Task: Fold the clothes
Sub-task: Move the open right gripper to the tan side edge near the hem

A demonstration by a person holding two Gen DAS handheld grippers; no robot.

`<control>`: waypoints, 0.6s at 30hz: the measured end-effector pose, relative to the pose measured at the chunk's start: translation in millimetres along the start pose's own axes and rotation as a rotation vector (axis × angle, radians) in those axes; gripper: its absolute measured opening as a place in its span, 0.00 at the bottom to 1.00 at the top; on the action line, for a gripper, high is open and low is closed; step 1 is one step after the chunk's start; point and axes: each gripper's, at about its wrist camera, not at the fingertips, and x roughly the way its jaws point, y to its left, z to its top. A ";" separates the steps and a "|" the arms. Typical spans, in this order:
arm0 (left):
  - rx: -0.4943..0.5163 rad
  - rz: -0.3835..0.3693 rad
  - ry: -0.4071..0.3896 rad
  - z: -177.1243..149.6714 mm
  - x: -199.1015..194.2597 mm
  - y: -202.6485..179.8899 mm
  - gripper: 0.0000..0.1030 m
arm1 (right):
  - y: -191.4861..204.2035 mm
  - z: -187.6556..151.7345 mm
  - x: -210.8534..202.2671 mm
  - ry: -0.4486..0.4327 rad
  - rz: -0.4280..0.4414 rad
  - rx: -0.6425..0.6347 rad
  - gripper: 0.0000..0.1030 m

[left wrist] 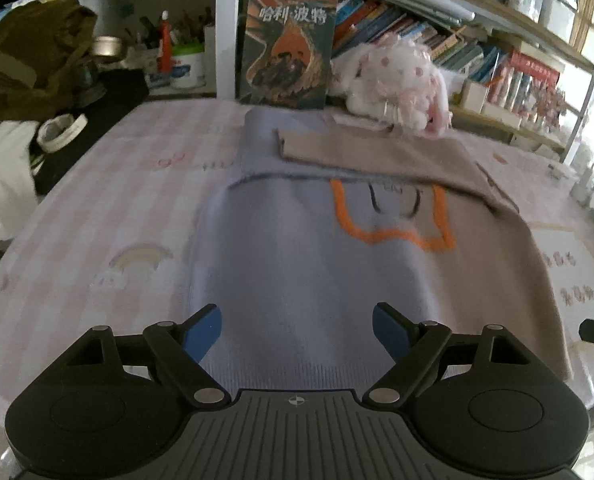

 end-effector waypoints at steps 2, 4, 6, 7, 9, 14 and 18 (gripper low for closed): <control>0.014 0.021 0.009 -12.1 -8.4 -3.0 0.83 | -0.2 -10.1 -5.9 0.001 0.007 -0.011 0.68; 0.031 0.046 0.020 -22.8 -17.4 -5.1 0.83 | -0.3 -21.4 -11.2 0.009 0.009 -0.010 0.69; 0.051 0.062 0.017 -33.1 -27.5 -6.2 0.83 | 0.0 -33.3 -16.8 0.016 0.008 -0.008 0.70; 0.060 0.072 0.018 -37.4 -31.4 -6.5 0.83 | 0.7 -39.6 -19.9 0.017 0.007 -0.008 0.71; 0.077 0.093 0.022 -45.0 -38.1 -7.0 0.83 | 2.9 -51.9 -25.5 0.011 -0.003 -0.013 0.76; 0.084 0.108 0.036 -53.1 -43.4 -2.2 0.83 | 4.7 -65.6 -30.7 0.027 -0.008 -0.014 0.76; 0.025 0.115 0.014 -47.3 -38.0 15.5 0.81 | -3.4 -64.2 -29.4 0.029 0.025 0.051 0.74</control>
